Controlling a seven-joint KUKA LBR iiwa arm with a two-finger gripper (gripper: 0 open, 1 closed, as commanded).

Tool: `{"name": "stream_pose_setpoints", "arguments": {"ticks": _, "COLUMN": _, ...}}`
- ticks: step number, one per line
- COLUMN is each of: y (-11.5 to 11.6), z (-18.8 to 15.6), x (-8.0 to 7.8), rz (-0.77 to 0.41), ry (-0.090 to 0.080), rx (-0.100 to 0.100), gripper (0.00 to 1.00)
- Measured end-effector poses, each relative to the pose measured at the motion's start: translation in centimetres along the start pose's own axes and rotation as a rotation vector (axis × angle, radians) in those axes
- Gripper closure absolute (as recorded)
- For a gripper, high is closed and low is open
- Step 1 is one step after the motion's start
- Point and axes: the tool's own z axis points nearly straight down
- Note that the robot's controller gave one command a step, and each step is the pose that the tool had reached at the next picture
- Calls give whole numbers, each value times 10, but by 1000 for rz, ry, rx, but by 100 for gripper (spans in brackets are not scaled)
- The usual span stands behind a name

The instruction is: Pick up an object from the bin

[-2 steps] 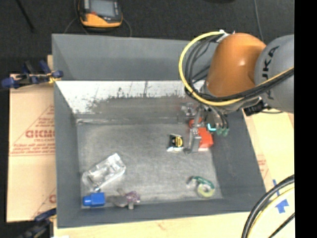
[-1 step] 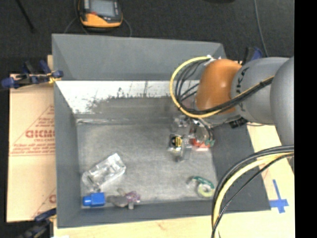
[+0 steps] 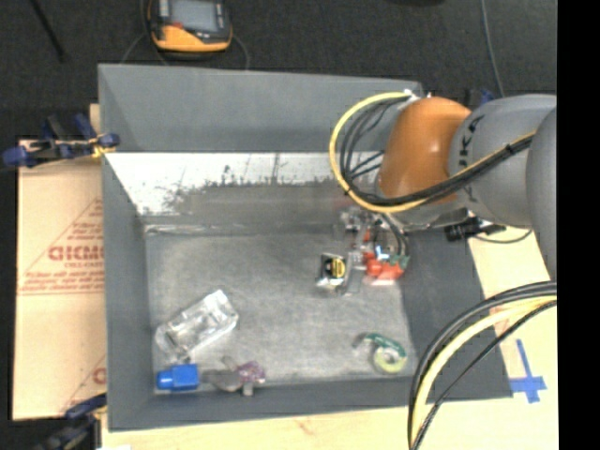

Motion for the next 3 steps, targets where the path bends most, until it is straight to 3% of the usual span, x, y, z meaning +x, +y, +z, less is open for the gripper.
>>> {"name": "stream_pose_setpoints", "arguments": {"ticks": 1, "y": -7, "z": -7, "x": 12, "rz": 354, "ry": 5, "rx": 2, "gripper": 0}}
{"name": "stream_pose_setpoints", "arguments": {"ticks": 2, "y": -10, "z": 33, "x": 13, "rz": 411, "ry": 8, "rx": 3, "gripper": 0}}
{"name": "stream_pose_setpoints", "arguments": {"ticks": 3, "y": 0, "z": 31, "x": 12, "rz": 455, "ry": 4, "rx": 2, "gripper": 0}}
